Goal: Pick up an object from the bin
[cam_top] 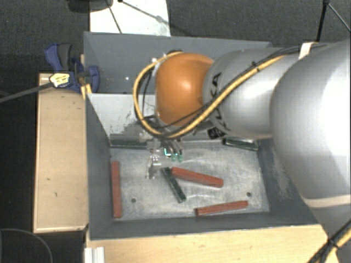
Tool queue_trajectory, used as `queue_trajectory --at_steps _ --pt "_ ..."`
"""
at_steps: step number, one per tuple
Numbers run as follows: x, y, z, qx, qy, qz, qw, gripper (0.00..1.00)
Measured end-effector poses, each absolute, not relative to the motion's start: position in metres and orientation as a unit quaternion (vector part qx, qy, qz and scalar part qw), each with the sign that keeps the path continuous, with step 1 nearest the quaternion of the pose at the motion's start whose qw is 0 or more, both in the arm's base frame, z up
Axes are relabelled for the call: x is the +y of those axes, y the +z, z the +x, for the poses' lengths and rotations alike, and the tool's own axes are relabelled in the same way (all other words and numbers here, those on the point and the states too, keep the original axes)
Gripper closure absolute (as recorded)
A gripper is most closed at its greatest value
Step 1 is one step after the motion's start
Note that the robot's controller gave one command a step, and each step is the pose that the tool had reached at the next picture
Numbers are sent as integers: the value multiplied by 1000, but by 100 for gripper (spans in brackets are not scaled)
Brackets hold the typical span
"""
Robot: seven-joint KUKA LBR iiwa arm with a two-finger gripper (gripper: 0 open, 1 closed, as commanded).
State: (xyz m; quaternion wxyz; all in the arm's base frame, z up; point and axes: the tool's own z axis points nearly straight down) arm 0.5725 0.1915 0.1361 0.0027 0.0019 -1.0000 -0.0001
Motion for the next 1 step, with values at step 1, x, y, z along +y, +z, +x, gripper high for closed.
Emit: queue_trajectory --at_steps 1 --pt "191 140 575 -1000 -1 0 -1 0"
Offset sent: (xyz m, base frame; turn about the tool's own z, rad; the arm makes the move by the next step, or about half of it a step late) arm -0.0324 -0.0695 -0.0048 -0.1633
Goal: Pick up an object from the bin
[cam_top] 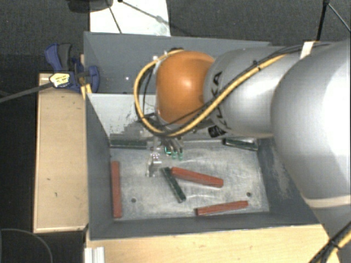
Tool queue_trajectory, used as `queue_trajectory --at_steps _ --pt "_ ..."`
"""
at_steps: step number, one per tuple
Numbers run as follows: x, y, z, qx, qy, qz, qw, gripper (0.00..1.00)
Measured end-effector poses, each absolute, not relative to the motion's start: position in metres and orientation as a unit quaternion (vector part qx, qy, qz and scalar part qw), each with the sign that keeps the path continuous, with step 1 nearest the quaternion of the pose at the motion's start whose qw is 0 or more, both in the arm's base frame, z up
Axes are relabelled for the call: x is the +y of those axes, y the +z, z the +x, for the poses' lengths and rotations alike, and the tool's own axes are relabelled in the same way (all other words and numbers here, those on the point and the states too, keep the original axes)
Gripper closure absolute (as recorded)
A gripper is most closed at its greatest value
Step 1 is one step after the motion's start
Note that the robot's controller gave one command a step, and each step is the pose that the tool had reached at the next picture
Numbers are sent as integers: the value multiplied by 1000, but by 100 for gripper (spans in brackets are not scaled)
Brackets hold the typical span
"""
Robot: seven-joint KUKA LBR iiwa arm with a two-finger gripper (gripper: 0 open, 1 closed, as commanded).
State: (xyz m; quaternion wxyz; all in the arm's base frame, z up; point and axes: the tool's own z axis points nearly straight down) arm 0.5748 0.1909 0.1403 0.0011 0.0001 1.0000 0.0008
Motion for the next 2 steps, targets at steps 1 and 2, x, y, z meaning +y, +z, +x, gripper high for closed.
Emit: queue_trajectory --at_steps 1,2 --pt "168 137 561 999 2 -37 2 0" --pt "136 108 564 996 0 -87 2 0"
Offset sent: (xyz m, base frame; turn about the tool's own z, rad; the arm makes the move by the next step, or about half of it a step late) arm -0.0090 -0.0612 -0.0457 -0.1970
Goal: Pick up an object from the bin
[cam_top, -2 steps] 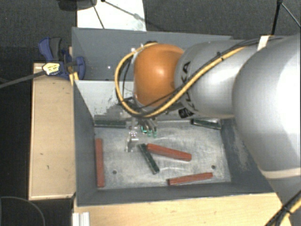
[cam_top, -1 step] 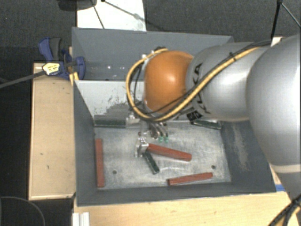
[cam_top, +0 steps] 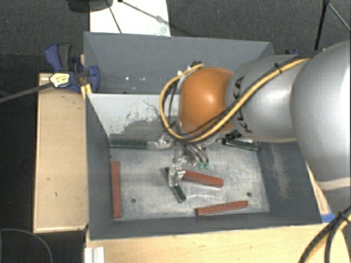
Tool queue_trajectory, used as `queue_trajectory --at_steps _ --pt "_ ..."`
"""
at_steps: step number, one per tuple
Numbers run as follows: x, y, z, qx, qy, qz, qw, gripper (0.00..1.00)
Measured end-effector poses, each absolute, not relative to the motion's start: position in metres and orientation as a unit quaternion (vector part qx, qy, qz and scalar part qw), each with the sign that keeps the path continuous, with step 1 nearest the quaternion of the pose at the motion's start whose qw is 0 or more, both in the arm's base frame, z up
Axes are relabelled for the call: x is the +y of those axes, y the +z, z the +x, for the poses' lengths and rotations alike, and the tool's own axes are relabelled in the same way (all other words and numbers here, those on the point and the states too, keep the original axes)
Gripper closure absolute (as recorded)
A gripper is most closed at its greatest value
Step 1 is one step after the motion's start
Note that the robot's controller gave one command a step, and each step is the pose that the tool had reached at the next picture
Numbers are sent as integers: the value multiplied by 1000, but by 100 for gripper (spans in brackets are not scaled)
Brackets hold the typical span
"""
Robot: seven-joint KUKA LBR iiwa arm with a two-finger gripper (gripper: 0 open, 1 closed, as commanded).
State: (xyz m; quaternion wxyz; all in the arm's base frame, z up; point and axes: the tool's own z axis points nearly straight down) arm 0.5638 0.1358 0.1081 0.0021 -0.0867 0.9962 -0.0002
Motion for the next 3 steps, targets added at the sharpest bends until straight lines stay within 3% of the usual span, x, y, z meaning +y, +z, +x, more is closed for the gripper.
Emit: queue_trajectory --at_steps 1,2,3 --pt "122 79 556 992 4 -125 5 0" --pt "79 76 563 989 0 -146 7 100" --pt "79 76 563 989 0 -145 7 100"
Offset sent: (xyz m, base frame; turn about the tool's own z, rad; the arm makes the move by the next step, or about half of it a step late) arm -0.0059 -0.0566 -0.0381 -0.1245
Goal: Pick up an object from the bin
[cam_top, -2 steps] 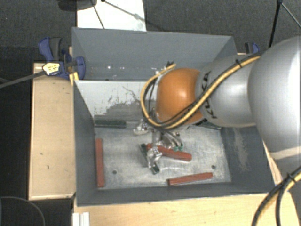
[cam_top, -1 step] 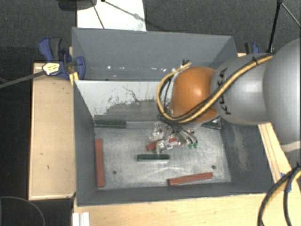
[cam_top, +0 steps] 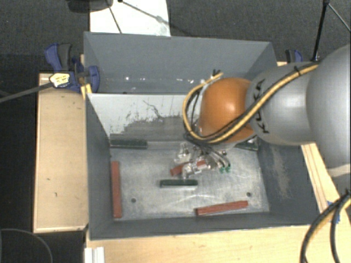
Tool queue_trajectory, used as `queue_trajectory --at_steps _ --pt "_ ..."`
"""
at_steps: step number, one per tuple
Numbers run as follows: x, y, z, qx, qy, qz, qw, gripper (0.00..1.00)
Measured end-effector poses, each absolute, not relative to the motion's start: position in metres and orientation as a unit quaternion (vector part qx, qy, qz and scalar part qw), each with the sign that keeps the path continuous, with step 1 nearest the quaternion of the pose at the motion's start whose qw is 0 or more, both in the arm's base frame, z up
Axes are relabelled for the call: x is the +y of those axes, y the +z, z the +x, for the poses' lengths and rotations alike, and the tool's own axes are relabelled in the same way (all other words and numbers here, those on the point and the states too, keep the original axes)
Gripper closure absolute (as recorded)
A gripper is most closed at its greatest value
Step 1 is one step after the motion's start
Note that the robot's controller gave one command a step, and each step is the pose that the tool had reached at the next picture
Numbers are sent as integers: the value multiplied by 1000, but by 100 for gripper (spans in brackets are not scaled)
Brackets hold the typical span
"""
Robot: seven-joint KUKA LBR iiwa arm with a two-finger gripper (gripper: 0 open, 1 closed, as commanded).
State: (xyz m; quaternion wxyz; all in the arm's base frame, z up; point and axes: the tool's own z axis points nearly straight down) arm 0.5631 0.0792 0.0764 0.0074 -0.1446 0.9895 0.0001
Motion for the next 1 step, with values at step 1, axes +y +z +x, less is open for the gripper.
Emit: queue_trajectory --at_steps 1 --pt "92 231 556 991 0 -136 2 100"
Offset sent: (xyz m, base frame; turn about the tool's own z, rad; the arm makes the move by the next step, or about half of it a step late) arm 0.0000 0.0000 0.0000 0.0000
